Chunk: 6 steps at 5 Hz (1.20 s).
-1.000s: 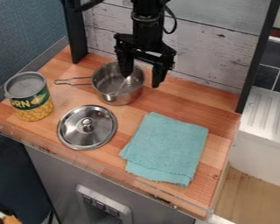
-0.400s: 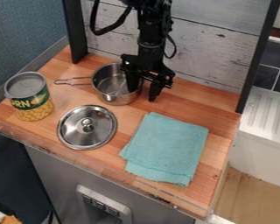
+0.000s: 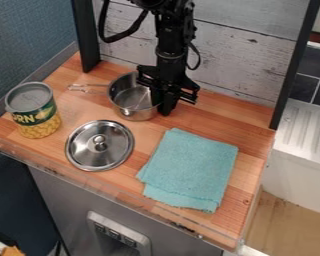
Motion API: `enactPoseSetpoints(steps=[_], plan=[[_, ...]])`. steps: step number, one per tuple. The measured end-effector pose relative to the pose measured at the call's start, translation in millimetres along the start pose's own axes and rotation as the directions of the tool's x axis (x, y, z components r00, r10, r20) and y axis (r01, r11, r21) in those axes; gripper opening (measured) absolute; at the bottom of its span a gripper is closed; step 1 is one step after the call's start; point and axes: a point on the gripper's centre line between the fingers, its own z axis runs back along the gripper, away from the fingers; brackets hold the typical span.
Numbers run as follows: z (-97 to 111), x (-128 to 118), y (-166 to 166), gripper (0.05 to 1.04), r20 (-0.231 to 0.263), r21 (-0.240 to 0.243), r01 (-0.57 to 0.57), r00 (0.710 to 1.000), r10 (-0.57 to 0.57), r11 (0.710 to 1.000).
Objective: Put the pot on top of the blue dish cloth
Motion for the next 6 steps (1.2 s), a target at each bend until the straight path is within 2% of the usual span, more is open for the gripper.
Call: enactPoseSetpoints(steps=[1,2,3,4,5,6], plan=[[23.9,-6.7,-4.1,0.082,0.038,-0.006,0.026,0.999,-0.026,1.0],[61.4,-30.4,-25.0,0.08,0.101,0.001,0.06,0.993,-0.06,0.998],[64.8,-63.6,-55.6,0.08,0.084,-0.03,0.149,0.986,-0.146,0.988],[51.7,-89.7,-96.1,0.08,0.051,-0.017,0.29,0.956,-0.289,0.957],[38.8,-102.3,-117.9,0.08,0.031,-0.008,0.365,0.931,-0.365,0.931],[23.0,-109.1,-131.8,0.08,-0.009,0.003,0.408,0.913,-0.408,0.913]])
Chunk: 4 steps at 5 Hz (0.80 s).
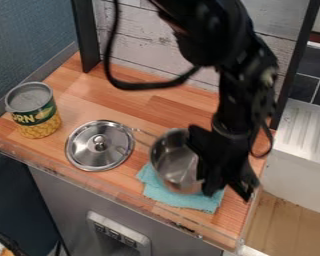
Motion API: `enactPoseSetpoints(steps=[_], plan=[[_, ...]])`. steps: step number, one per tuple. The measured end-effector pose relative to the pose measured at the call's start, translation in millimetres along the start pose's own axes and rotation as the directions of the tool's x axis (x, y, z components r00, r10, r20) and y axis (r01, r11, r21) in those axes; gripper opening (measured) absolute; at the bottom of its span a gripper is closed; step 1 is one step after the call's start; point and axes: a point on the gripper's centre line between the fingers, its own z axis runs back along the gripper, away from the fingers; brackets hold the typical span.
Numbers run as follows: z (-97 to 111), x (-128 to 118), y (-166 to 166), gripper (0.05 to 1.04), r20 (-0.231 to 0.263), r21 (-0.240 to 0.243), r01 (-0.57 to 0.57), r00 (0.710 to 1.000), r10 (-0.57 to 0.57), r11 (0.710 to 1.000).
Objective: Put the pot on top of the blue dish cloth
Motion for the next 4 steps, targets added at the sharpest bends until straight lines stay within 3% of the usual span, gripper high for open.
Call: enactPoseSetpoints(steps=[1,2,4], plan=[[-1.3,2.1,-0.9,0.089,-0.008,-0.003,-0.002,1.0,0.002,1.0],[10.5,-3.8,-1.8,0.29,-0.001,-0.03,-0.033,0.999,0.033,0.999],[63.3,-19.0,22.0,0.878,0.073,-0.115,-0.223,0.97,0.232,0.968]])
